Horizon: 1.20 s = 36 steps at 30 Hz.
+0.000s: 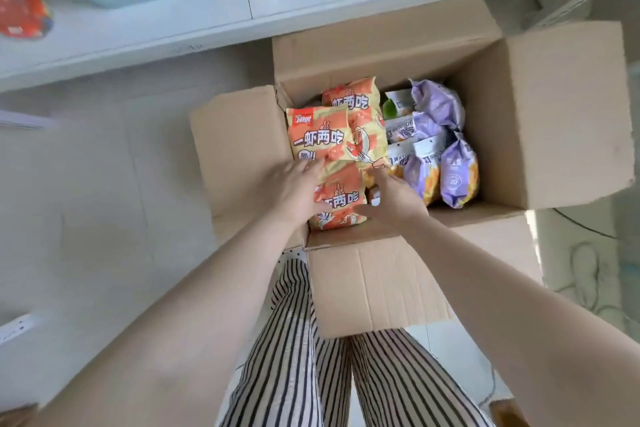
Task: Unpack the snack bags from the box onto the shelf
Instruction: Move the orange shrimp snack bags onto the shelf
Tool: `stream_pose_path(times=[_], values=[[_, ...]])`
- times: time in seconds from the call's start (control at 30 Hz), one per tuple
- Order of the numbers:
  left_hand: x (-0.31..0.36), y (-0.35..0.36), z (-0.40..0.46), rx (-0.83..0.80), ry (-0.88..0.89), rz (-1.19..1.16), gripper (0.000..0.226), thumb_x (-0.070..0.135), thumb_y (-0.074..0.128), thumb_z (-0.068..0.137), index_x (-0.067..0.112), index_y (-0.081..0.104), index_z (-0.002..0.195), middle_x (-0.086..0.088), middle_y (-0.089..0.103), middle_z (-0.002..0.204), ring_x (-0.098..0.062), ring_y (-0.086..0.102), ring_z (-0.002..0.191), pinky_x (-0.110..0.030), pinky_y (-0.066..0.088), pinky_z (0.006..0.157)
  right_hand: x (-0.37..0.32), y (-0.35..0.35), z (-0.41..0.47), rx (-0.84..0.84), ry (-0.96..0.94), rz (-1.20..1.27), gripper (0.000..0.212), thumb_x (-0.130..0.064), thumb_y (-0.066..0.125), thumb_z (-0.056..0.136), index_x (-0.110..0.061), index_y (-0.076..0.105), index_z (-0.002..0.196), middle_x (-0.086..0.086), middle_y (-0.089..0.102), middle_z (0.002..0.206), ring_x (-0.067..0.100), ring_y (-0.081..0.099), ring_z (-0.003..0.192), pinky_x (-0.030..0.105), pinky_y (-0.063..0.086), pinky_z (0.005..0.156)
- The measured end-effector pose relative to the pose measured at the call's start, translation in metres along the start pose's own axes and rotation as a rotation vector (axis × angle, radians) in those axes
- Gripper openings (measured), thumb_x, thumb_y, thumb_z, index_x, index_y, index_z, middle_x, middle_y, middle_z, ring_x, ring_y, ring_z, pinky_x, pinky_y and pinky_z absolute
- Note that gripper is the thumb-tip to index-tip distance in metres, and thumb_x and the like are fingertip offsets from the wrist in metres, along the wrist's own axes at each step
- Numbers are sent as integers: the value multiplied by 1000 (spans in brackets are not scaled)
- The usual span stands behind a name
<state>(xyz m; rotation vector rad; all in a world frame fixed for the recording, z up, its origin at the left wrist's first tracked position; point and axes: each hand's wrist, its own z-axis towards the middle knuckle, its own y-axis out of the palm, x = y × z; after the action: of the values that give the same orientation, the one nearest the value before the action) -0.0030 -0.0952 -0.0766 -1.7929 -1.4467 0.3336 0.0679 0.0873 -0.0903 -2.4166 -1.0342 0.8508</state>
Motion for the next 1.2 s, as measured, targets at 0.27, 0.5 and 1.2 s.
stream_pose_path(times=[0.27,0.5,1.2], values=[[-12,39,34,223,100,225,92,64,71,63,23,41,140,-1,55,132,-23,46,127,-47,10,114,17,48,58,-20,54,161,65,-44,84,71,-7,48,111,2,56,89,22,52,85,31,38,62],[-13,-10,45,305,140,-606,85,39,89,55,27,52,130,6,66,109,-13,63,103,-29,44,94,21,-13,30,18,-40,685,45,-30,83,76,-9,63,110,4,74,99,16,72,87,39,60,80],[-72,-54,46,529,-338,-1018,63,36,89,53,29,48,101,10,67,103,-13,67,93,-42,55,87,-51,29,80,187,369,709,64,-47,71,85,-10,48,132,9,58,129,26,57,115,31,43,85]])
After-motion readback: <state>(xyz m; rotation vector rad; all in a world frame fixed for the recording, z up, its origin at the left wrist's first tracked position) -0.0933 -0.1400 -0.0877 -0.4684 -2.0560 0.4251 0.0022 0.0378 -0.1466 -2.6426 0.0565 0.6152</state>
